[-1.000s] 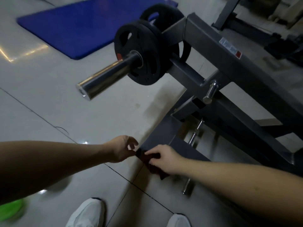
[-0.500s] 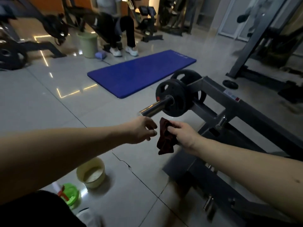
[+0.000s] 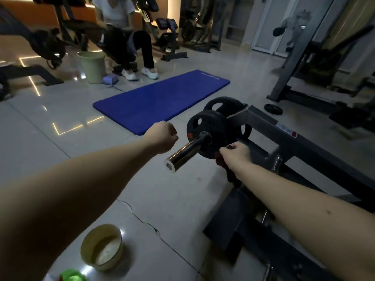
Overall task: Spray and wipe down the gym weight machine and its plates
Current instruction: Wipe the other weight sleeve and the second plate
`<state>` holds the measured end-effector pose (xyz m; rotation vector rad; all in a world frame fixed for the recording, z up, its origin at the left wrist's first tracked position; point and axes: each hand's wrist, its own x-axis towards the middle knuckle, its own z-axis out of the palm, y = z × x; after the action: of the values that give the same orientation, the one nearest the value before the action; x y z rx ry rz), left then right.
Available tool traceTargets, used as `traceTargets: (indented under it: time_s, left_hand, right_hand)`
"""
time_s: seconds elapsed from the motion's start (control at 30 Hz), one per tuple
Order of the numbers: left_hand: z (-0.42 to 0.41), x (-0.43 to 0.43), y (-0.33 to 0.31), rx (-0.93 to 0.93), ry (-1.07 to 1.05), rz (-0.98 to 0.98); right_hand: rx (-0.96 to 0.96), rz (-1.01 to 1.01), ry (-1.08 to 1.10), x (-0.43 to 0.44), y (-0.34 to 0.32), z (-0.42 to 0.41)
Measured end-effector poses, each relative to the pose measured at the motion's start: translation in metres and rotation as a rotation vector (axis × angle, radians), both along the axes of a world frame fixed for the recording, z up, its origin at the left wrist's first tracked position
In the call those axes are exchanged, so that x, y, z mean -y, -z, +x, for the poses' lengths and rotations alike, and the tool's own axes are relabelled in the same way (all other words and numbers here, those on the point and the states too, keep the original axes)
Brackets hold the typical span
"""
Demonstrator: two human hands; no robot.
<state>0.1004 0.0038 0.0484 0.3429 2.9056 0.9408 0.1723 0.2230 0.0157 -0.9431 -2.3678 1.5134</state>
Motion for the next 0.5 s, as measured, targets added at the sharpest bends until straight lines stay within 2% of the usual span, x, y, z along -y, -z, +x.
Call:
traceTargets:
  time_s: [0.23, 0.37, 0.43, 0.5]
  left_hand:
    - [-0.087, -0.053, 0.022, 0.027, 0.044, -0.067]
    - [-0.113, -0.076, 0.036, 0.099, 0.208, 0.129]
    - [-0.118, -0.077, 0.042, 0.1, 0.2, 0.236]
    - [-0.12, -0.075, 0.044, 0.052, 0.212, 0.242]
  right_hand:
    - [0.022, 0.178, 0.118, -0.025, 0.025, -0.057]
    - [0.033, 0.286, 0.093, -0.036, 0.039, -0.065]
    - [0.025, 0.313, 0.069, -0.035, 0.044, -0.063]
    - [0.024, 0.364, 0.017, -0.034, 0.052, -0.061]
